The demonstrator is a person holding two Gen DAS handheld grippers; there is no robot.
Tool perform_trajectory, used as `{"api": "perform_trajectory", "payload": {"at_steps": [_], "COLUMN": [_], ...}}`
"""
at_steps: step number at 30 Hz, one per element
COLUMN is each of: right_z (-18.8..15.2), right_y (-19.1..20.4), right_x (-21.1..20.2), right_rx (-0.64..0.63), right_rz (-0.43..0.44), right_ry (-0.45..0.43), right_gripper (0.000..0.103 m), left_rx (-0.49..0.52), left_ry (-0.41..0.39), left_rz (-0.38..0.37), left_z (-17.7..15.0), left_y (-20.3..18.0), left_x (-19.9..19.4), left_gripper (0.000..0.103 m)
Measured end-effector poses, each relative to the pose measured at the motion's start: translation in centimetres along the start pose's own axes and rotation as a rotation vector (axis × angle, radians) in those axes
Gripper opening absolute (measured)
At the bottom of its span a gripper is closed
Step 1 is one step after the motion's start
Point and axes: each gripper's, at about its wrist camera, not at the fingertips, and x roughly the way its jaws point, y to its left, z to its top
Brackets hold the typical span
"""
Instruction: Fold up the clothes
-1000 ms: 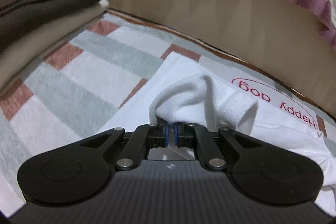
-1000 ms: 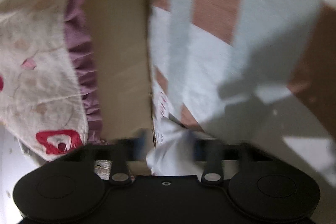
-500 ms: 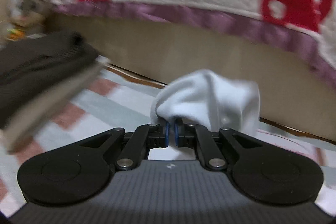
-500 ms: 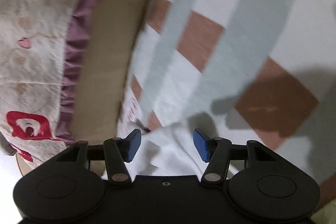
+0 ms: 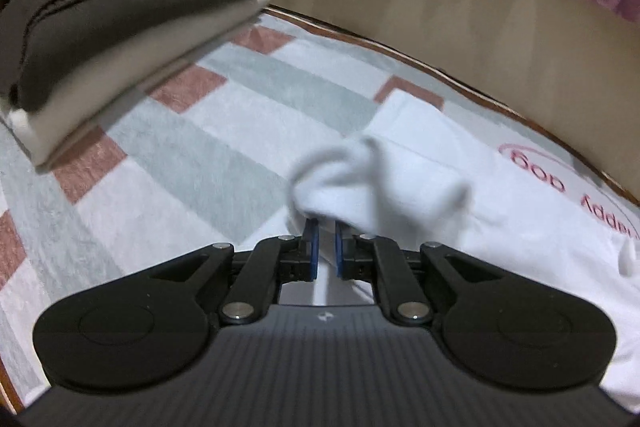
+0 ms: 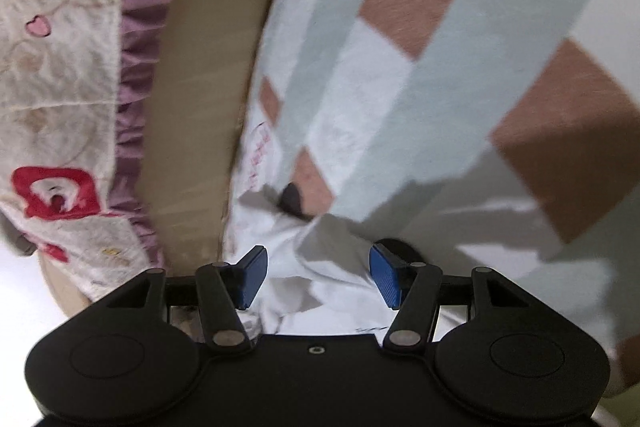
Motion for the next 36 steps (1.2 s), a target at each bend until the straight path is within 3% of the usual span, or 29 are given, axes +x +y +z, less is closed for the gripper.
{"api": "perform_trajectory", "payload": {"at_steps": [4,12,14,30,34,36], "right_z": [-0.1,-1.3,-1.3,1.5,0.0,-0.7], "right_y": [1.1,4.2,4.4,3.0,2.6,2.5], "right_x": [0.6,-1.5,-1.5,2.9,2.5,1.8], "right_rx": [-0.043,-0.292,-0.310,-0.204,-0.170,-0.172], "right_rz": [-0.007,-0.190,-0.194,-0.092,0.008,0.060], "right_ry": [0.023,-0.065,-0.051,0.069,0.127,0.130], "right_gripper": [0.063,0.063,0.062,0.061,0.041,0.038], "left_rx": [0.048,0.055,0.067,0.056,0.056,0.050], "left_ry": [0.006,0.028,0.024,0.017,0.017,0.015], "left_rz": [0.031,0.061,0.067,0.072,0.047,0.034], "left_z": [-0.5,-1.0,-1.1,-1.2,-1.0,-1.0], "left_y": [-0.2,0.6,0.5,0.3,0.6,0.7], "left_x": [0.4,1.2,1.3,1.6,1.7,1.9], "left_gripper": [0.020,0.023,0.025,0.028,0.028,0.028]}}
